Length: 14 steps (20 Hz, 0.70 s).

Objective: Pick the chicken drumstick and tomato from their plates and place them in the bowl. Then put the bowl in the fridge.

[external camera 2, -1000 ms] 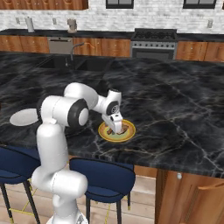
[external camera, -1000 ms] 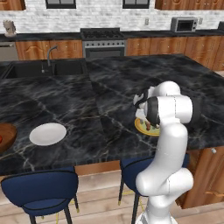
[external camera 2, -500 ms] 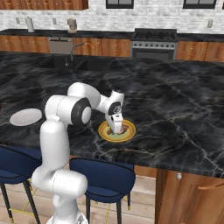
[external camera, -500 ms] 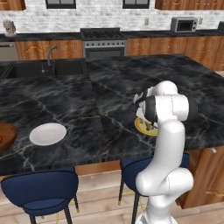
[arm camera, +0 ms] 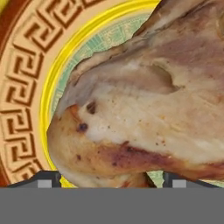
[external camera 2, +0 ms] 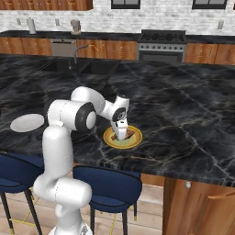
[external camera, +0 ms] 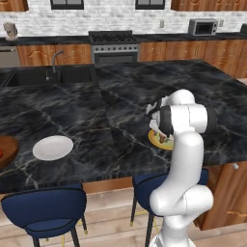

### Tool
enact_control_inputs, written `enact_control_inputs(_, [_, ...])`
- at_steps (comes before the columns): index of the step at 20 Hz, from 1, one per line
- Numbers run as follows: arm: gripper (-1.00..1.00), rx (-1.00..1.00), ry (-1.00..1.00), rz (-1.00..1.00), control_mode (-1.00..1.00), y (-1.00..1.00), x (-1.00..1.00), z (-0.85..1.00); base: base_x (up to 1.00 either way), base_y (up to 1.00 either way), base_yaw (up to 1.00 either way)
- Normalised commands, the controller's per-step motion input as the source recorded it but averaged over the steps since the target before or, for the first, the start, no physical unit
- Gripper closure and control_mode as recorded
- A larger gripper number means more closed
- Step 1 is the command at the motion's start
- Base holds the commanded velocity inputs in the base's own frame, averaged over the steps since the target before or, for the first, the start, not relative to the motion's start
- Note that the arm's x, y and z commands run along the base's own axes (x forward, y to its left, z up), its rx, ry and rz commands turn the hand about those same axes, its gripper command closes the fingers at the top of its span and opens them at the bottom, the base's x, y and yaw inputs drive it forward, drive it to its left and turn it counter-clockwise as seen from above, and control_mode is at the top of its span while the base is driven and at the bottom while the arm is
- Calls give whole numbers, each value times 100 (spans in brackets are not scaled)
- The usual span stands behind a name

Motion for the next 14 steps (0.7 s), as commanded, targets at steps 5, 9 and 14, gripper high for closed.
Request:
enact_control_inputs(5, [100, 0, -10, 0, -100, -11, -21, -17, 0, 0, 0])
enact_control_inputs(9, [100, 3, -8, 0, -100, -14, -25, -6, 0, 0, 0])
enact_control_inputs(14, [100, 2, -1, 0, -100, -2, -24, 37, 0, 0, 0])
